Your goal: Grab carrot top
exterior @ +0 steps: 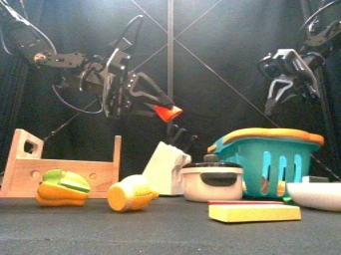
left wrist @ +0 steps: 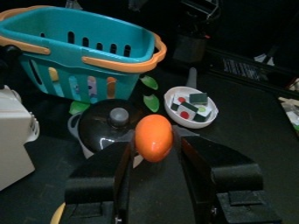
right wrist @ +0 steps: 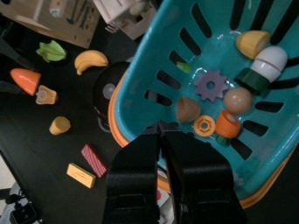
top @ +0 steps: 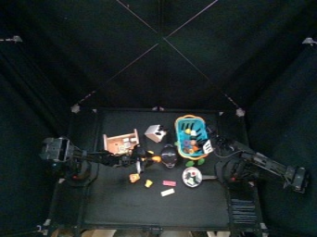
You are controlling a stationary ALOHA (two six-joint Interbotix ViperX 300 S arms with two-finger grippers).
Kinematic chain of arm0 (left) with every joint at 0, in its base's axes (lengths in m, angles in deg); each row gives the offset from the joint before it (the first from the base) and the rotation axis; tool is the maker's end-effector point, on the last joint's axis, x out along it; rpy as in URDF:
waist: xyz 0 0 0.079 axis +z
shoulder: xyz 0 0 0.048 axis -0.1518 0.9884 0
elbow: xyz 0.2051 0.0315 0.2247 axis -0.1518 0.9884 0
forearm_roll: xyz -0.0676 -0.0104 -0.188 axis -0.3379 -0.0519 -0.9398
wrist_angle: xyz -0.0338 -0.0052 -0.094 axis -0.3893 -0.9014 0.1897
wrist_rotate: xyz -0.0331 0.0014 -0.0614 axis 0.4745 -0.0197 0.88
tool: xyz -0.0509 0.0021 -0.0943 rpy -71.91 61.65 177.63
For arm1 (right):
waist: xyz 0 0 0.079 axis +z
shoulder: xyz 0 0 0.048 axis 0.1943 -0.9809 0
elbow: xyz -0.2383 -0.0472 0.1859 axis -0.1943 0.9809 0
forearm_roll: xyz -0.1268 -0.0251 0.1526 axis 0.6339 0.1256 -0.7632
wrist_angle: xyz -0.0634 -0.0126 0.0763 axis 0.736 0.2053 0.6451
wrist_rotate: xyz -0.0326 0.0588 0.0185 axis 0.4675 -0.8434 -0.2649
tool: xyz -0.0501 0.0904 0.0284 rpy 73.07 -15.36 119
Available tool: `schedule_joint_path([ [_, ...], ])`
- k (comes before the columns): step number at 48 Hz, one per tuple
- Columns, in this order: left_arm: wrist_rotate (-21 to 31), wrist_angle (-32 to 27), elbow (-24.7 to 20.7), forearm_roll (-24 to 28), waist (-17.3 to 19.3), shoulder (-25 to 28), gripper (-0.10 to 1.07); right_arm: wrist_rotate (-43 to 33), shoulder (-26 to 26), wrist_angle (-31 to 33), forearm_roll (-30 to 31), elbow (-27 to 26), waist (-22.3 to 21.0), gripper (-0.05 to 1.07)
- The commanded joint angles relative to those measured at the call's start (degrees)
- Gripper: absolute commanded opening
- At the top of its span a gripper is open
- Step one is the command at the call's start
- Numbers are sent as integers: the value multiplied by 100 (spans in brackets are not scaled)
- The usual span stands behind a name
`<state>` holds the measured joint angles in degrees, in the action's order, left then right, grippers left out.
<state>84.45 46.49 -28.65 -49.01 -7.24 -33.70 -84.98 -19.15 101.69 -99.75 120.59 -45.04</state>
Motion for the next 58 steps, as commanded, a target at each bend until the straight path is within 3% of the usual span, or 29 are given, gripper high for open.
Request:
schedule_joint_path([
  [1,0,62,-53,0,9,-35,63,-53,-132,18,-114,-18,-26,6],
  [13,-18,62,-53,9,26,-62,63,-352,-703,202,18,-290,-132,12],
  [25,-18,62,-18,18,35,-53,63,-659,-1292,536,387,-448,-396,46],
  [38,-18,62,-18,9,35,-9,63,-694,-1775,668,747,-562,-396,74],
  [45,-18,62,-18,9,44,0,63,-694,-2004,694,773,-650,-387,80],
  [58,-18,62,9,9,44,0,63,-686,-2558,844,932,-712,-387,80],
])
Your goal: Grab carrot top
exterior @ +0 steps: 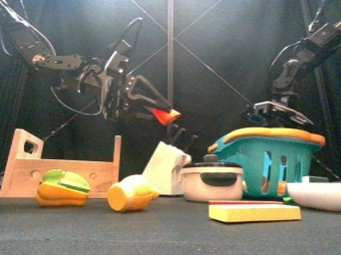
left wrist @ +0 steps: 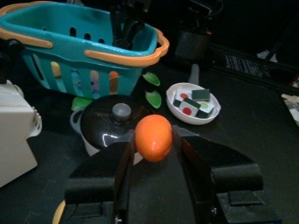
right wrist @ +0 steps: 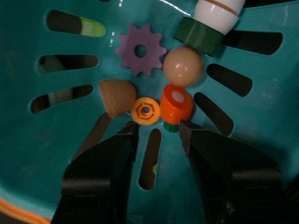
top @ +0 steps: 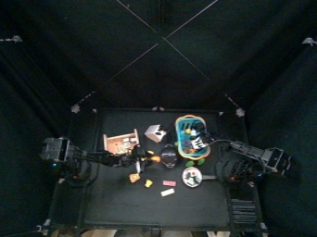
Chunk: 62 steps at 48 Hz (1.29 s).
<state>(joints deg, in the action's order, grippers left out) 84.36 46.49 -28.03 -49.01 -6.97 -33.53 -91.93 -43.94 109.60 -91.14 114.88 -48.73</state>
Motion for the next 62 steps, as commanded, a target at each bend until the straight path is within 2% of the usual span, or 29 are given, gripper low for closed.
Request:
schedule_joint_path([
  [1,-9,62,-53,9,18,-18,63,9,-123,79,79,-149,-18,80],
  [15,-9,53,-9,9,18,-18,63,18,-659,475,237,-369,-26,80],
  [27,-9,62,26,9,35,-18,63,9,-870,589,387,-396,-26,79],
  [43,-9,62,35,9,35,-18,63,53,-1081,545,475,-316,-26,79],
  [62,-9,53,44,9,35,-18,63,62,-1406,141,519,-299,0,79],
])
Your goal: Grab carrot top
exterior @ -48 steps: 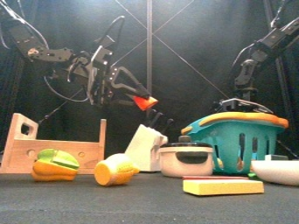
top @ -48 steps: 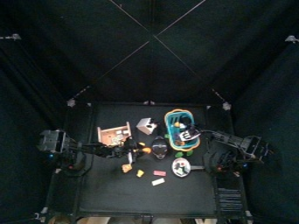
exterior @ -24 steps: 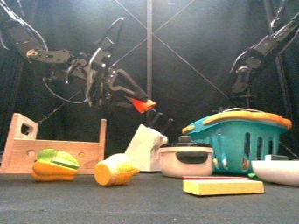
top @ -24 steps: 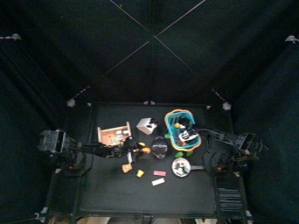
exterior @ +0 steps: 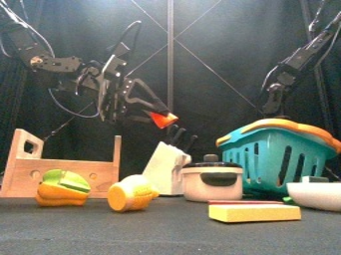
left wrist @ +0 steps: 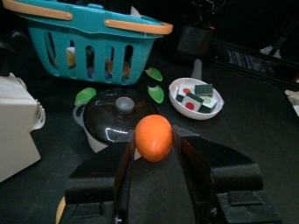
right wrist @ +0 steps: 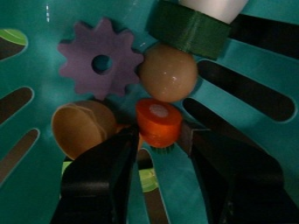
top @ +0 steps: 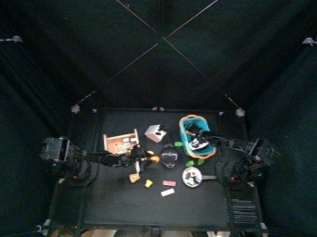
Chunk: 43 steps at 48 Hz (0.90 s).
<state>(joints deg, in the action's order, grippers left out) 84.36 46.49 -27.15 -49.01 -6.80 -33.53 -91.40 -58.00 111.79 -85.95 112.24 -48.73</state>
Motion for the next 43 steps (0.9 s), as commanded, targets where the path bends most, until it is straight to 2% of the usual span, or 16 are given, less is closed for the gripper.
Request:
schedule_joint_path([
  [1,-9,62,-44,9,18,-18,63,9,-26,-88,0,-35,0,79],
  [13,-9,62,-26,9,26,-18,63,18,-343,-193,0,-70,26,78],
  [20,-9,62,-18,0,35,-18,63,9,-343,-193,44,-149,26,69],
  [30,-9,62,-18,0,44,-18,63,-26,-97,-9,97,-281,53,54],
  [43,0,62,-9,0,44,-26,63,-44,360,299,88,-413,167,54],
])
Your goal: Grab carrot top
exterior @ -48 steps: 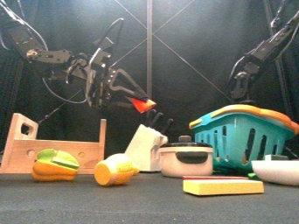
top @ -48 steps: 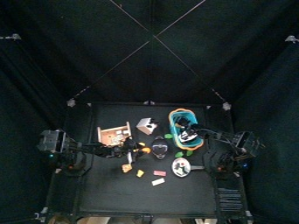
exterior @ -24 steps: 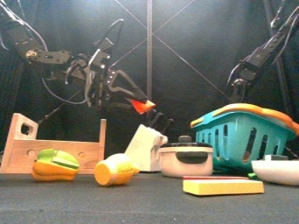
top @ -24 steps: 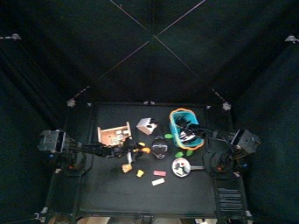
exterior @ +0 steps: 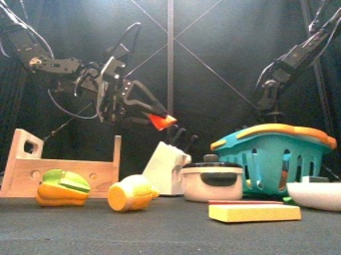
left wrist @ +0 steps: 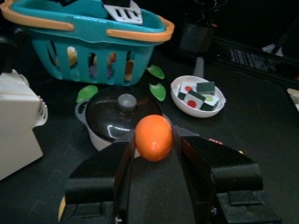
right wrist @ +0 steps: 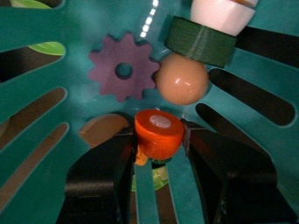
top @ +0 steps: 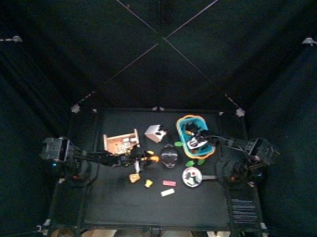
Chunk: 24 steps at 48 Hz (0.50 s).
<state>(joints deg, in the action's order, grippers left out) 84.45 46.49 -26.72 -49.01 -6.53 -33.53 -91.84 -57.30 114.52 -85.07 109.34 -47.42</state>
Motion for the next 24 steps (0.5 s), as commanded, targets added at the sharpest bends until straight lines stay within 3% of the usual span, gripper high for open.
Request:
schedule_joint_path([
  [1,-9,62,-53,0,18,-26,63,0,334,26,0,-123,44,54],
  [24,26,53,9,-9,9,-158,63,18,1063,-53,413,-105,132,54],
])
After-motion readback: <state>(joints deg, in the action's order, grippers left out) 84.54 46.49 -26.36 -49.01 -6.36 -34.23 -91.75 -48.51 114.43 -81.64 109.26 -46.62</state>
